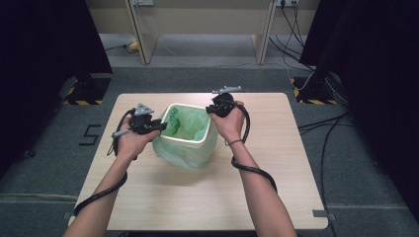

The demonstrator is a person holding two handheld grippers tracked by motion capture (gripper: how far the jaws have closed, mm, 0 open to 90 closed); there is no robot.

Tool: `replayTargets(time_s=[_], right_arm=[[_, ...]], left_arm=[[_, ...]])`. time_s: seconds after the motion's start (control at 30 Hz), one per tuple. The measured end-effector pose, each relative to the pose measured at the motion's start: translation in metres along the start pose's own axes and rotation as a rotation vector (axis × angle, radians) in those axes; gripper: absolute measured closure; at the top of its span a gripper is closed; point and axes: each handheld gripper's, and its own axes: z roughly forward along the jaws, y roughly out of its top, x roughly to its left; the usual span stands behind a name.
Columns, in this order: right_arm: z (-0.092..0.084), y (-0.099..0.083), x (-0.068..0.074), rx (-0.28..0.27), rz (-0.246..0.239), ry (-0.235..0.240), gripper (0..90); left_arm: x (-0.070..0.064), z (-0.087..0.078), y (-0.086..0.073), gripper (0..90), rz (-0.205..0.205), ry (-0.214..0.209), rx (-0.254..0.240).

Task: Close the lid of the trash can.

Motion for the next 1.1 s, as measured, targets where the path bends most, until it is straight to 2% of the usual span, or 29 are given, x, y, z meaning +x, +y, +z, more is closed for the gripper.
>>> replayTargets(time_s=[0.13, 0.33, 0.4, 0.57, 0.67, 1.1], right_arm=[[-0.003, 0.001, 0.003, -0.001, -0.004, 0.001, 77.9], [0.003, -0.004, 0.003, 0.025, -0.009, 0.003, 78.9], [0.004, -0.006, 0.002, 0.017, -0.006, 0.008, 78.8], [0.002, -0.006, 0.003, 0.016, -0.008, 0.006, 78.8], [0.001, -0.005, 0.003, 0.015, -0.006, 0.014, 78.2], [0.003, -0.010, 0.003, 0.007, -0.015, 0.014, 77.8]], left_arm=[[0.003, 0.004, 0.000, 71.0, -0.017, 0.006, 0.010], [0.001, 0.004, -0.002, 71.5, -0.005, 0.017, 0.007], [0.001, 0.004, -0.002, 71.2, -0.004, 0.014, 0.009], [0.001, 0.003, -0.004, 70.2, 0.017, -0.002, 0.044], [0.003, 0.005, -0.009, 69.6, -0.010, -0.016, 0.043], [0.001, 0.007, -0.011, 69.0, -0.020, -0.002, 0.043]])
